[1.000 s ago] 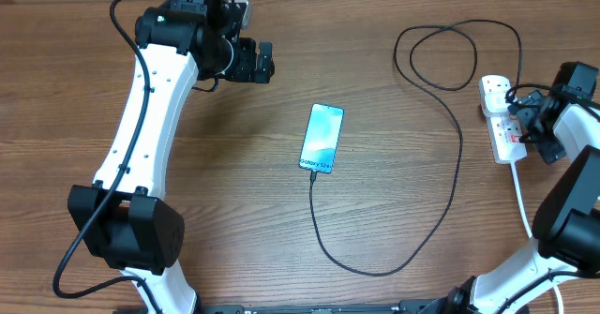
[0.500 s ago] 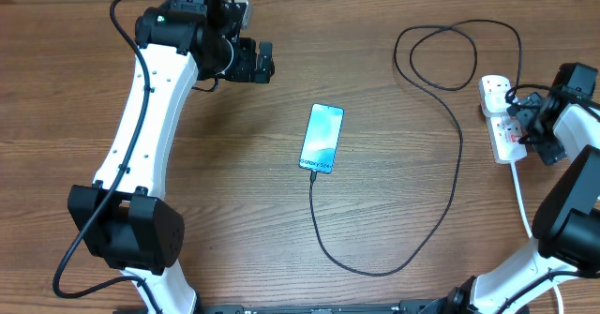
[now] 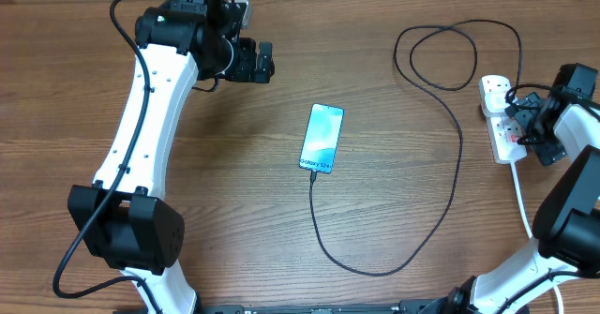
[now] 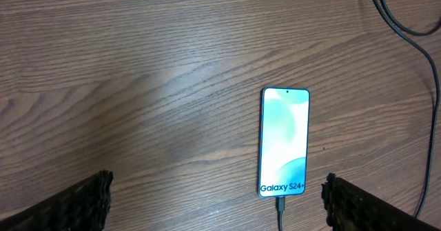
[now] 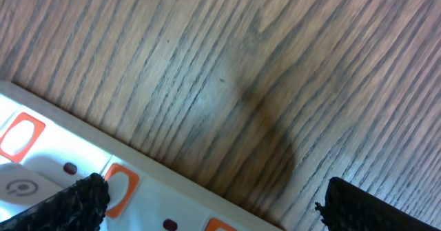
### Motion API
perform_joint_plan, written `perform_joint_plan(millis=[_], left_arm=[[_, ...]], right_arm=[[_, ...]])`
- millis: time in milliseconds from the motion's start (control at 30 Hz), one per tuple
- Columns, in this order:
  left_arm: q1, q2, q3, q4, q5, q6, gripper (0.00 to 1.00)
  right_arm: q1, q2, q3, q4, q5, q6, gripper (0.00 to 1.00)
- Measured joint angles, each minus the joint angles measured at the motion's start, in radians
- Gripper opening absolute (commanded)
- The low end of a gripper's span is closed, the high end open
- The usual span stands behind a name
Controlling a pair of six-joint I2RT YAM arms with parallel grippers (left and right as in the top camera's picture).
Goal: Plug charger to phone and switch on socket
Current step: 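Press the power strip's orange switch with the right gripper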
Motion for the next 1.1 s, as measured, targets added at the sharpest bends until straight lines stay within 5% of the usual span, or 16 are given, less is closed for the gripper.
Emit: perform_joint_plan(millis=[1100], left_arm=[[0.000, 0.000, 0.000, 0.000, 0.000, 0.000, 1.00]], right_arm=[[-0.003, 0.000, 0.000, -0.013, -0.008, 0.001, 1.00]])
